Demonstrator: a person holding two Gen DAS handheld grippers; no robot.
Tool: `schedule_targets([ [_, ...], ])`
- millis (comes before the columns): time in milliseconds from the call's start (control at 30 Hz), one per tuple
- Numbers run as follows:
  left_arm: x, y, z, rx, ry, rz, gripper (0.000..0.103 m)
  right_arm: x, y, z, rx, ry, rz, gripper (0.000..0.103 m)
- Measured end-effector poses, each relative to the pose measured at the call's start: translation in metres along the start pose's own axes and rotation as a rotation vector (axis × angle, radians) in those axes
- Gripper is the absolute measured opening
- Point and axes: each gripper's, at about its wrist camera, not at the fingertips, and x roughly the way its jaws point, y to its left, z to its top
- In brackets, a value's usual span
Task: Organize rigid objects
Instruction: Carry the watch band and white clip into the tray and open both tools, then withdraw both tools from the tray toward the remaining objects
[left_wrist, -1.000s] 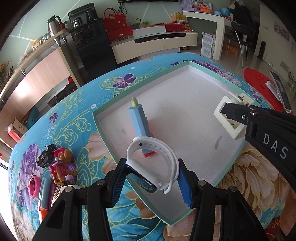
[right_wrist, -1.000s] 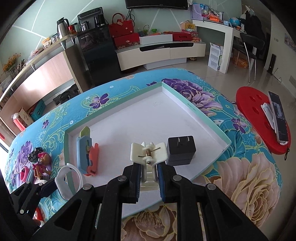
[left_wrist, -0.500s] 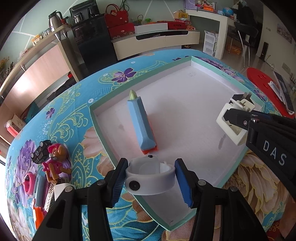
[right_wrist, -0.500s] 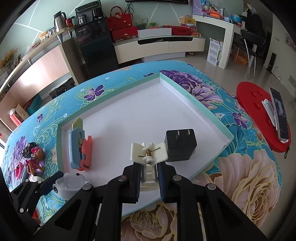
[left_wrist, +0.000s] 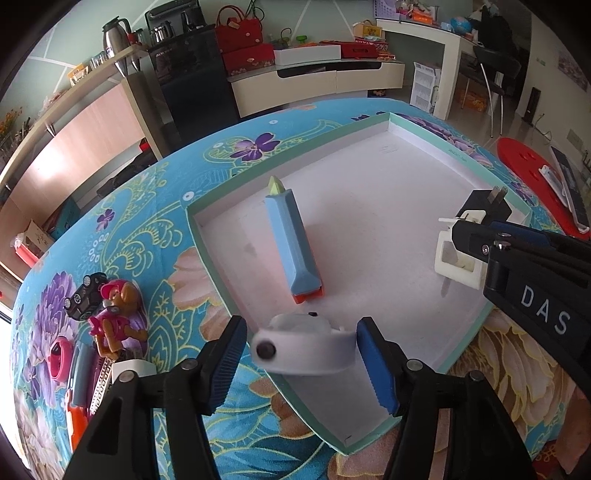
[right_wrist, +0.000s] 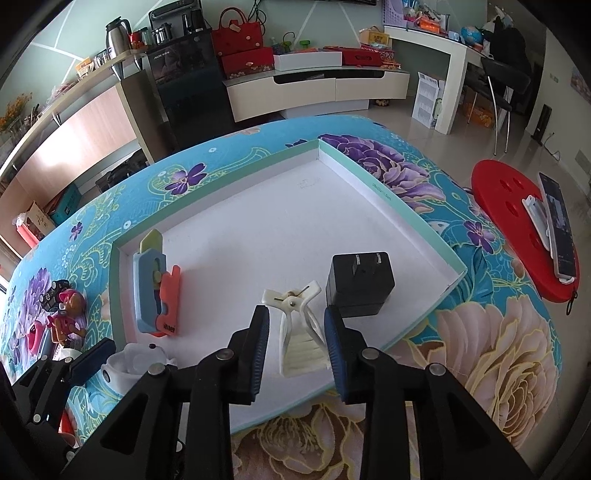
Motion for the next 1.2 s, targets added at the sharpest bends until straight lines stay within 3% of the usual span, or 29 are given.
schedule_targets([
  [33,-0.001,0.001,0.000,-0.002,-0.002,0.003,0.070,-0.001,0.000,0.000,-0.001,-0.002,-0.003,0.036],
  [100,-0.004,0.004,0.001,-0.012,-0.009,0.005,0.072,-0.002,0.000,0.001,0.002,-0.009,-0.004,0.053],
  [367,-0.013,0.020,0.000,-0.056,-0.028,0.018,0.081,-0.011,0.001,0.003,0.008,-0.041,-0.010,0.063],
  [767,-0.039,0.061,-0.007,-0.156,-0.079,0.073,0.085,-0.016,-0.001,0.005,0.033,-0.058,-0.009,0.063],
  [1067,-0.039,0.115,-0.024,-0.312,-0.050,0.164,0.091,-0.019,0.016,0.004,-0.010,-0.062,0.001,0.063],
  [1200,-0.040,0.136,-0.034,-0.368,-0.039,0.229,0.099,-0.022,0.029,0.004,-0.041,-0.074,0.021,0.063],
])
